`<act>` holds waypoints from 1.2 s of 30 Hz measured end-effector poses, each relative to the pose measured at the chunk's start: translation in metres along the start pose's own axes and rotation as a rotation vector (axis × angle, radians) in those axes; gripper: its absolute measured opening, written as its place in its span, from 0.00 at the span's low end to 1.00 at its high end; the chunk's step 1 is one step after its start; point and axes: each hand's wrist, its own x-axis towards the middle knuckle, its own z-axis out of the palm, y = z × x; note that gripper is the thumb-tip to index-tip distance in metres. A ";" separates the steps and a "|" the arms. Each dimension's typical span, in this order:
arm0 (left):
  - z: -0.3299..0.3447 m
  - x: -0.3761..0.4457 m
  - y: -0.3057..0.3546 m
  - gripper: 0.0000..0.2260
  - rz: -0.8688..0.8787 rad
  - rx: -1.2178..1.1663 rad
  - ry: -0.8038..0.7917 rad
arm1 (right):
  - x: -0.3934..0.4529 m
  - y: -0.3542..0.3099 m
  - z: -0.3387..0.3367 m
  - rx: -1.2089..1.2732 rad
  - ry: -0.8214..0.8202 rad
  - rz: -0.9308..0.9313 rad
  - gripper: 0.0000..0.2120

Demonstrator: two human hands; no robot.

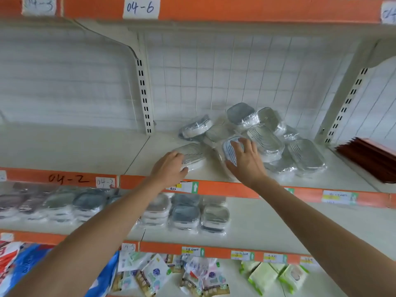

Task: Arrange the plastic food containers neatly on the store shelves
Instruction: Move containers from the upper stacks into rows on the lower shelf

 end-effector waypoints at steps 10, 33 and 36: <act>0.031 0.050 -0.014 0.21 0.036 0.068 -0.050 | 0.013 0.016 0.036 -0.049 -0.071 0.263 0.41; 0.015 0.022 -0.075 0.40 -0.202 0.015 -0.086 | 0.000 -0.058 0.056 -0.367 0.009 0.121 0.43; 0.014 0.010 -0.071 0.41 -0.272 0.027 0.062 | -0.003 -0.061 0.054 -0.343 0.006 0.105 0.43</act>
